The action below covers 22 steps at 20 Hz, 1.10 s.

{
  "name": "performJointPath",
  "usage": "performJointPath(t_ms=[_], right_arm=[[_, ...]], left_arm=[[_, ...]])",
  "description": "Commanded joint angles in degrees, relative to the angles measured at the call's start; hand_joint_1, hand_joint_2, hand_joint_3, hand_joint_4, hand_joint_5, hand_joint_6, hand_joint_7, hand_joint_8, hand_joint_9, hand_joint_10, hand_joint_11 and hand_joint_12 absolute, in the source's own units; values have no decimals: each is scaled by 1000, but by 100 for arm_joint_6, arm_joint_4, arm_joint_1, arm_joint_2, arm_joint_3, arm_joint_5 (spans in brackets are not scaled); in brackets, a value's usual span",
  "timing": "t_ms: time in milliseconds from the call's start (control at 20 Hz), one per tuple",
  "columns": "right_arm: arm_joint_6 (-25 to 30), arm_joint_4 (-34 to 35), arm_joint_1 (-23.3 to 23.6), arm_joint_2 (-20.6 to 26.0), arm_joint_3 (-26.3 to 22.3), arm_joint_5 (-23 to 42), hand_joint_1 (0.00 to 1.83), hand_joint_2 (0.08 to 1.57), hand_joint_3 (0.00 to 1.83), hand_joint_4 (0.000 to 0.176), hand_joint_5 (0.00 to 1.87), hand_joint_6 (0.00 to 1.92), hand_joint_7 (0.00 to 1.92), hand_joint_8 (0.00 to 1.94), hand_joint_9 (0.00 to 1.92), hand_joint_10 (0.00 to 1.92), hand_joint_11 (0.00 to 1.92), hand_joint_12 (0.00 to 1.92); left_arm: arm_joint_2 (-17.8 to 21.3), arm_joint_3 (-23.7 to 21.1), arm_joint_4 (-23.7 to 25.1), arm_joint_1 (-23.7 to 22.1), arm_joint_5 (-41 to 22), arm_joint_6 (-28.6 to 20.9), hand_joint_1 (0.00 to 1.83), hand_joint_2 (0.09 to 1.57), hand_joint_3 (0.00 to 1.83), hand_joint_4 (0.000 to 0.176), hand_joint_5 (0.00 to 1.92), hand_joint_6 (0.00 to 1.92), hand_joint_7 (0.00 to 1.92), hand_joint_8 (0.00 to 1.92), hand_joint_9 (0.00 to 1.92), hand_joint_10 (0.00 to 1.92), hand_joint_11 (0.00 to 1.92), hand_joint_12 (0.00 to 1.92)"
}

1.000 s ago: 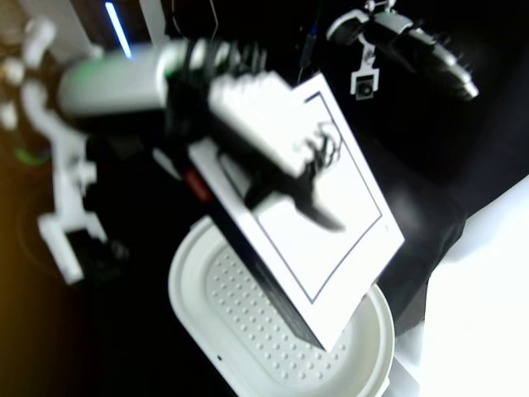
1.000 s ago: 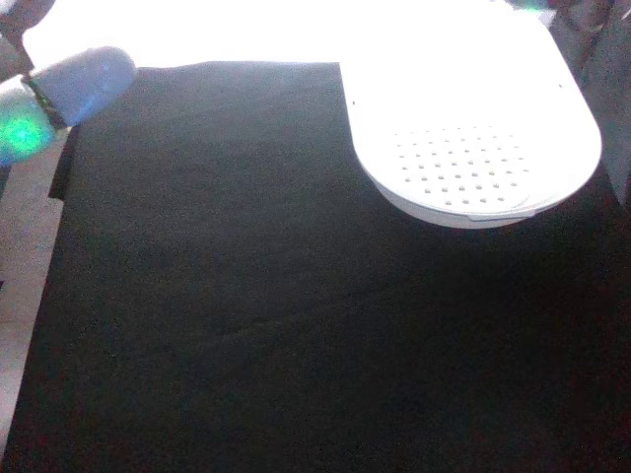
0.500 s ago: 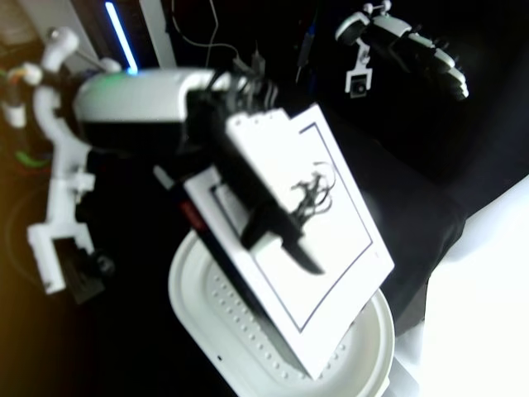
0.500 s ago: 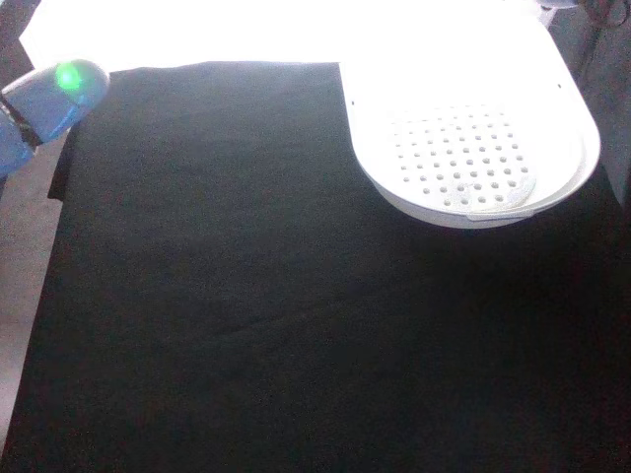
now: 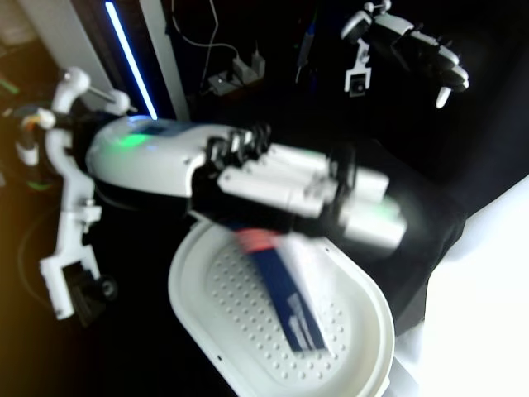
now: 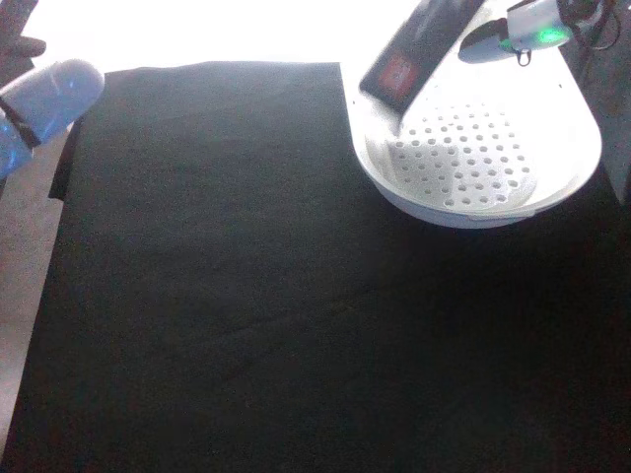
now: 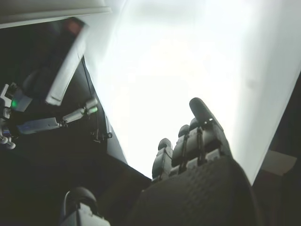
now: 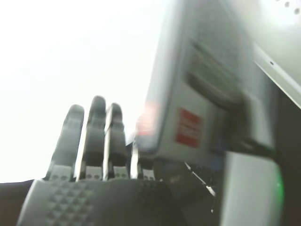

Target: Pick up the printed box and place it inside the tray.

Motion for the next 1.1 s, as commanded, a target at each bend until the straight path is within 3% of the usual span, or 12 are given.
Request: performJointPath(t_ms=[0, 50, 100, 300, 450, 650, 850, 900, 950, 1000, 1050], right_arm=[[-39, 18, 39, 49, 22, 673, 610, 628, 0, 176, 0, 0, 0, 0, 0, 0, 0, 0], [-39, 18, 30, 43, 23, 669, 609, 622, 0, 176, 0, 0, 0, 0, 0, 0, 0, 0], [-39, 18, 23, 40, 21, 669, 610, 622, 0, 176, 0, 0, 0, 0, 0, 0, 0, 0], [-39, 16, 21, 53, 2, 646, 632, 615, 0, 176, 0, 0, 0, 0, 0, 0, 0, 0], [-39, 16, 22, 131, -40, 611, 697, 592, 0, 176, 0, 0, 0, 0, 0, 0, 0, 0], [-40, 15, 22, 156, -67, 485, 751, 573, 0, 176, 0, 0, 0, 0, 0, 0, 0, 0], [-147, 15, 23, 232, -74, 332, 735, 572, 0, 176, 0, 0, 0, 0, 0, 0, 0, 0], [-300, 23, 26, 263, -92, 277, 750, 569, 0, 176, 0, 0, 0, 0, 0, 0, 0, 0], [-795, 134, 84, 322, -192, 184, 750, 574, 0, 176, 0, 0, 0, 0, 0, 0, 0, 0], [-1027, 190, 108, 339, -243, 161, 724, 592, 0, 176, 0, 0, 0, 0, 0, 0, 0, 0], [-1551, 307, 166, 372, -361, 122, 709, 596, 1, 176, 0, 0, 0, 0, 0, 0, 0, 0]], left_arm=[[46, 14, -42, -14, -776, -45, 4, 849, 0, 148, 0, 0, 0, 0, 0, 0, 0, 1594], [46, 13, -53, -5, -779, -45, 12, 835, 2, 147, 0, 0, 0, 0, 0, 0, 0, 1856], [46, 13, -54, 2, -779, -45, 2, 837, 6, 148, 0, 0, 1, 1, 0, 0, 0, 1908], [43, 7, -86, 37, -772, -46, 0, 841, 6, 142, 0, 0, 10, 4, 0, 0, 0, 1921], [35, 6, -104, 80, -768, -50, 0, 824, 0, 148, 0, 0, 8, 2, 0, 0, 0, 1921], [13, 7, -109, 102, -773, -48, 0, 826, 0, 135, 0, 0, 13, 3, 0, 0, 0, 1921], [-4, 7, -99, 117, -759, -47, 0, 832, 2, 152, 0, 0, 15, 4, 0, 0, 0, 1918], [-10, 7, -99, 129, -761, -47, 0, 844, 0, 154, 0, 0, 18, 0, 0, 0, 0, 1805], [-23, 7, -98, 147, -769, -47, 0, 845, 7, 150, 0, 0, 22, 0, 0, 0, 0, 1641], [-27, 8, -97, 148, -768, -47, 0, 873, 0, 145, 0, 0, 4, 1, 0, 0, 0, 1400], [-31, 8, -87, 147, -770, -48, 0, 866, 0, 145, 0, 0, 4, 8, 0, 0, 0, 1007]])
